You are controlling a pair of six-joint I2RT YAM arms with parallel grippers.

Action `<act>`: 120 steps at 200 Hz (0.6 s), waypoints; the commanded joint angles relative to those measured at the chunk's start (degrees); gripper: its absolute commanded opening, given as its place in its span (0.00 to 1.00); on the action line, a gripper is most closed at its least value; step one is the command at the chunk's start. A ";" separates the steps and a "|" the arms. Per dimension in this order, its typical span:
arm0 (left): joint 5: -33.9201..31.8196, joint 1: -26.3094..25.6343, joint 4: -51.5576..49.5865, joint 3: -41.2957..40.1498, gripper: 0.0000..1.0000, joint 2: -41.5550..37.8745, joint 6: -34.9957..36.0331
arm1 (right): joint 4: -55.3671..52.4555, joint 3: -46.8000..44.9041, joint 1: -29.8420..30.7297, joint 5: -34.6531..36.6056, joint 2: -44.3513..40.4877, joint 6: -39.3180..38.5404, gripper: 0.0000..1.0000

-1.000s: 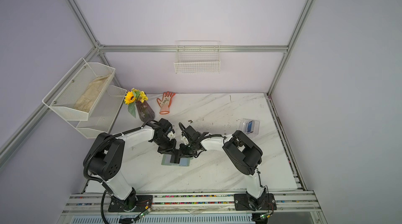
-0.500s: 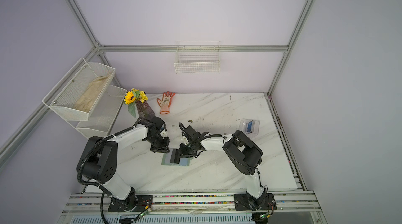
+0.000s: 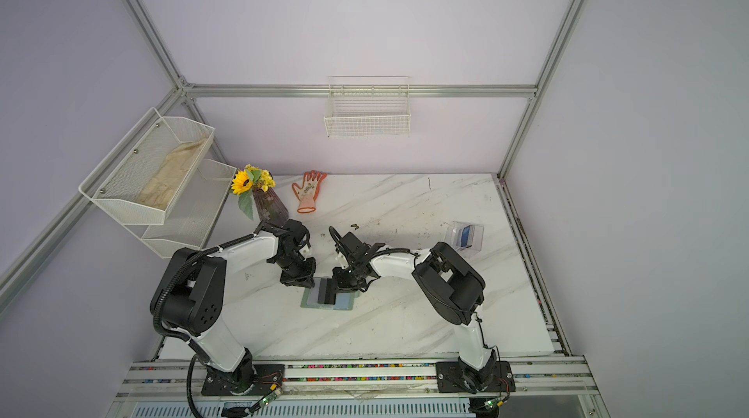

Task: Insert credit cards into a card holder
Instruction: Insert the credit card into the card holder.

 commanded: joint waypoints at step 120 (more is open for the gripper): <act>2.12 -0.08 -0.24 0.28 0.12 -5.60 -1.02 | -3.46 -0.79 0.36 3.97 -0.35 0.70 0.20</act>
